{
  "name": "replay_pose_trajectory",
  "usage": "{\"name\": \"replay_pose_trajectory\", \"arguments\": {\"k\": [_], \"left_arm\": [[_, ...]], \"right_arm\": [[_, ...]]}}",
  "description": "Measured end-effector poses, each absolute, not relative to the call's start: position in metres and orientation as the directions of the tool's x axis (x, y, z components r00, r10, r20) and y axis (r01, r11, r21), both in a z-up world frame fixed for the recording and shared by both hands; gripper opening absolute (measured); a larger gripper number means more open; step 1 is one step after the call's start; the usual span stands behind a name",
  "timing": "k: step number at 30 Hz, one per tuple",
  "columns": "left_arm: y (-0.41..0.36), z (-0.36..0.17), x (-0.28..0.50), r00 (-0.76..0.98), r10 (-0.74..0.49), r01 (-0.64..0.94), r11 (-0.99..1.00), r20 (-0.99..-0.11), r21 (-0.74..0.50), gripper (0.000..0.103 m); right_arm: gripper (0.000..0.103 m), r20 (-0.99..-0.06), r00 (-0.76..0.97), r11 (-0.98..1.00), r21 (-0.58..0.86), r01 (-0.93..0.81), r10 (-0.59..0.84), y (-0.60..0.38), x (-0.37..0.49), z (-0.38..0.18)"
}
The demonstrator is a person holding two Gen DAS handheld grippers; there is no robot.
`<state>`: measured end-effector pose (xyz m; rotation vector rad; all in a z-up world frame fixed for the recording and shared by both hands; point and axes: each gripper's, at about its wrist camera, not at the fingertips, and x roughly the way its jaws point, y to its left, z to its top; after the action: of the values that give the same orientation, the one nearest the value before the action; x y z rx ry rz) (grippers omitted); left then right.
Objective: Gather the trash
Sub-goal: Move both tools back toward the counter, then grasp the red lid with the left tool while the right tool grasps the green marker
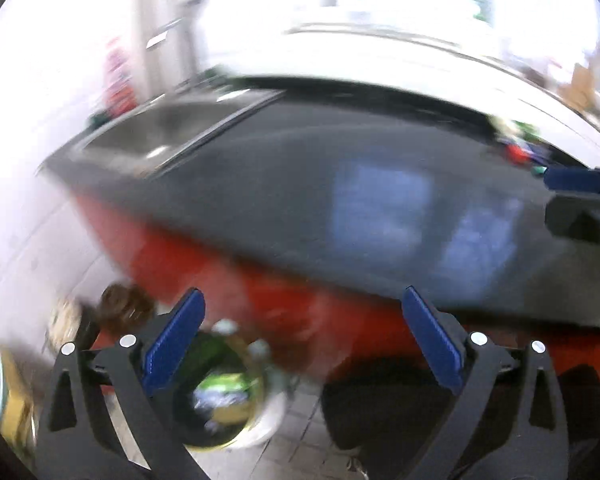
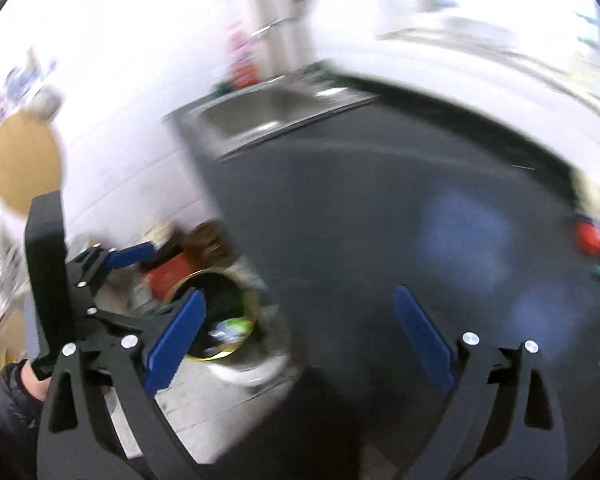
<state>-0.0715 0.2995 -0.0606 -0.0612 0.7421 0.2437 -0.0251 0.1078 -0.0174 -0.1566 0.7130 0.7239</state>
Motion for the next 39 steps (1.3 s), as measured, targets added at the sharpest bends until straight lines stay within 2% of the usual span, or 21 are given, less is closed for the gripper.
{"name": "replay_pose_trajectory", "arguments": {"k": [6,9,16,23,28,39], "left_arm": [[0.18,-0.048,0.004,0.745,0.031,0.01,0.998,-0.666,0.058,0.096],[0.135,-0.047,0.038,0.734,-0.053,0.105,0.994,-0.677,0.037,0.096],[0.075,-0.067,0.117,0.665,-0.13,0.204,0.979,-0.735,0.01,0.096],[0.059,-0.093,0.192,0.567,-0.142,0.291,0.956,-0.812,0.036,0.096],[0.049,-0.105,0.246,0.545,-0.175,0.362,0.931,-0.82,0.042,0.096],[0.017,-0.114,0.342,0.516,-0.276,0.499,0.866,-0.811,0.023,0.096]], "right_arm": [[0.096,-0.624,0.681,0.899,0.082,-0.429,0.382,-0.048,0.0,-0.008],[0.096,-0.639,0.696,0.928,0.08,-0.365,0.328,-0.108,0.011,-0.011],[0.096,-0.706,0.647,0.942,0.083,-0.326,0.286,-0.178,0.051,-0.045],[0.096,-0.8,0.551,0.926,0.018,-0.377,0.239,-0.205,0.112,-0.093],[0.096,-0.822,0.524,0.892,-0.042,-0.45,0.225,-0.212,0.163,-0.111],[0.096,-0.805,0.436,0.706,-0.03,-0.708,0.403,-0.184,0.283,-0.108]]}}
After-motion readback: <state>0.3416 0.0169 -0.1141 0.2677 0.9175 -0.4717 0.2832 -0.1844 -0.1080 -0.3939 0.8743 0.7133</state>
